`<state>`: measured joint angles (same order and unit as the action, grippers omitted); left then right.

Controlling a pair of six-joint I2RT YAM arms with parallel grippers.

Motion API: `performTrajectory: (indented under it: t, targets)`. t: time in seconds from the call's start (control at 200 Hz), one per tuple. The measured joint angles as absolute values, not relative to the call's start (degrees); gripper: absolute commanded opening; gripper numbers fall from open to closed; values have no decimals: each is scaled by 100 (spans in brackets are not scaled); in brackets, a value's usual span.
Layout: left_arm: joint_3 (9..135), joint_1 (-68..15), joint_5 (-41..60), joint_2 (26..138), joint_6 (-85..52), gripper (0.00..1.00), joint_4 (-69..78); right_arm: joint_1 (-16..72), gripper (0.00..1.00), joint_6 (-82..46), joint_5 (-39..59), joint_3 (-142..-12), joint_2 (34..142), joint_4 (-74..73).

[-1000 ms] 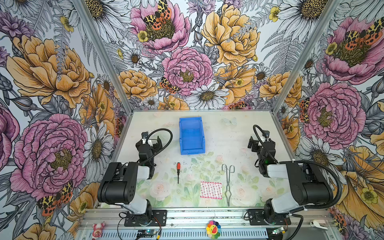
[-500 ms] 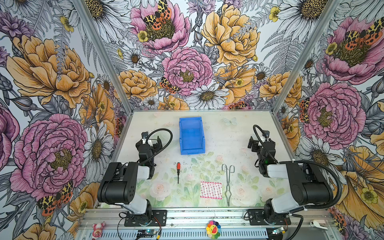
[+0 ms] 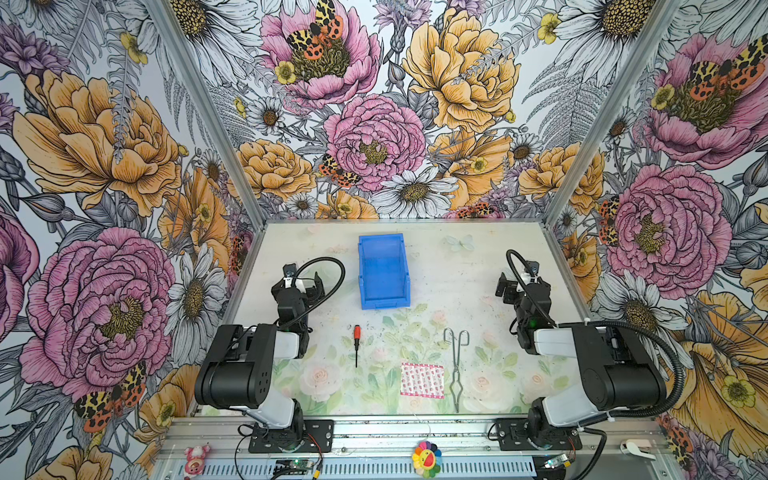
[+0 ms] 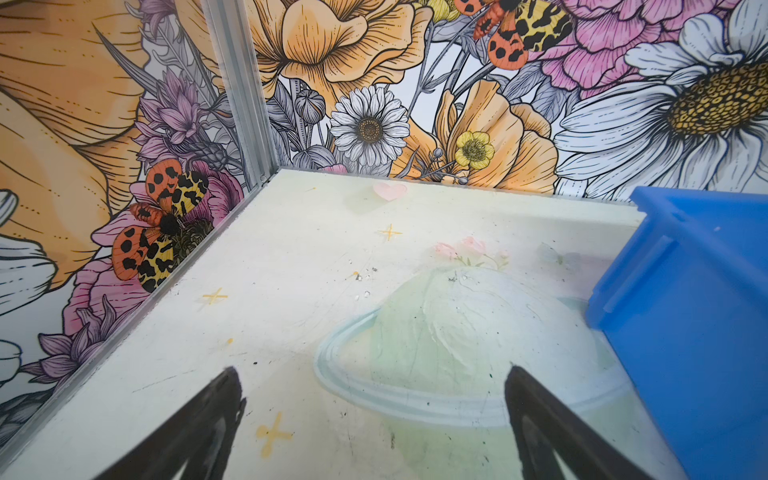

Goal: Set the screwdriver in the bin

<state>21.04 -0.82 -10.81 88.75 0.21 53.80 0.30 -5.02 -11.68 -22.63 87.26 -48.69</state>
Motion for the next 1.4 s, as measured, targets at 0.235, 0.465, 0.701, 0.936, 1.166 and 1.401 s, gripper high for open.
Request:
performTrajectory:
  t: [0.235,0.465,0.701,0.936,1.166,1.401]
  targets:
    - [2104,-82,-1081,8858,16,99,5343,30,99,-502,-1168,-2263,8726,-4871]
    - [2161,-1,-1105,8034,-150,99,4453,30,99,-497,-1116,-2265,8543,-4458]
    - [2443,104,-1208,6827,-628,99,2838,36,100,-513,-862,-2362,7325,-3227]
    - [3170,-34,-1256,6292,-1380,99,725,320,100,-1118,-1168,-2893,5819,-1160]
    - [3787,-681,-1090,6239,-1940,99,-996,1236,100,-1542,-1472,-3310,4646,545]
    - [3874,-1634,-781,6156,-2351,99,-1944,2606,99,-1651,-1588,-3310,4091,1096]
